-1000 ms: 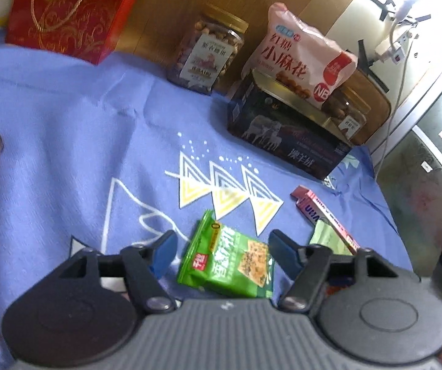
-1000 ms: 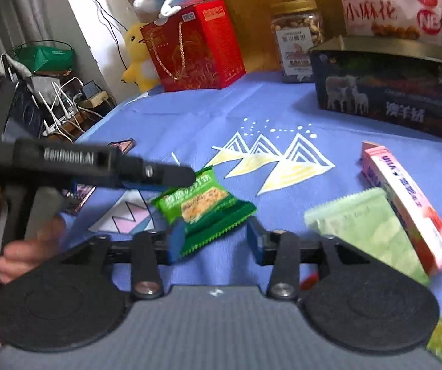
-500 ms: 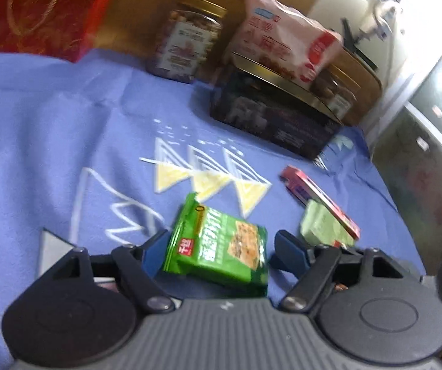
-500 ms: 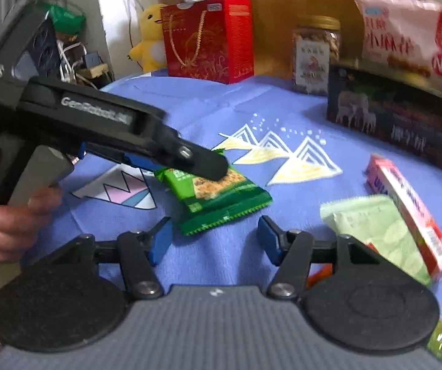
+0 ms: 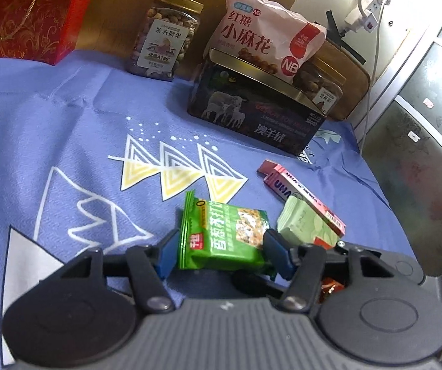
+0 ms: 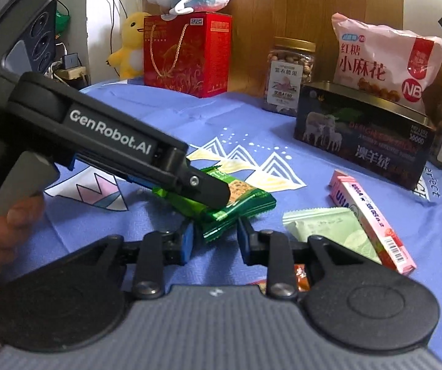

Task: Organize snacks
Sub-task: 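Close the left gripper on the green snack packet and lift it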

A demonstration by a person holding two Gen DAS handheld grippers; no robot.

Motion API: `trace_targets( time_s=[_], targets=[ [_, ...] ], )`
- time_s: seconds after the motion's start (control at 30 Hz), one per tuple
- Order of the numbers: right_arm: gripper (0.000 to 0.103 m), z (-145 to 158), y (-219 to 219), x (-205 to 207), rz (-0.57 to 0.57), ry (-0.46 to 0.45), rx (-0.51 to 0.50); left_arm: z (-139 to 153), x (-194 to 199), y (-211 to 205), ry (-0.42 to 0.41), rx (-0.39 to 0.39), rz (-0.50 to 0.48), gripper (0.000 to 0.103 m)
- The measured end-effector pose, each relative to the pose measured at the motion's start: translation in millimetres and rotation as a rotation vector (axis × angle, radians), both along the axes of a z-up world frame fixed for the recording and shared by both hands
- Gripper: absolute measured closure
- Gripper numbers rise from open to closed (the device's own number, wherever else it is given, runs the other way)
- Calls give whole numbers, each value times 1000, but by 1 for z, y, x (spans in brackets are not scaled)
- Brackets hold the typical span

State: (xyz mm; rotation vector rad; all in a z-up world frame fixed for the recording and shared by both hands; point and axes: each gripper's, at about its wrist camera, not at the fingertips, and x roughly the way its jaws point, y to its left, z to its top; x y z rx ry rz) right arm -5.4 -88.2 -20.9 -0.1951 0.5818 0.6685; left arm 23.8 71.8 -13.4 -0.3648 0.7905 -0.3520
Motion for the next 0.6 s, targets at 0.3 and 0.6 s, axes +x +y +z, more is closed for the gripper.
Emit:
trace_targets(
  time_s=[0.3, 0.6],
  targets=[
    [70, 1, -2, -1, -12, -6, 10, 2, 0, -3, -6, -1, -1, 45],
    [70, 2, -3, -3, -17, -8, 13, 1, -1, -4, -6, -2, -3, 45]
  ],
)
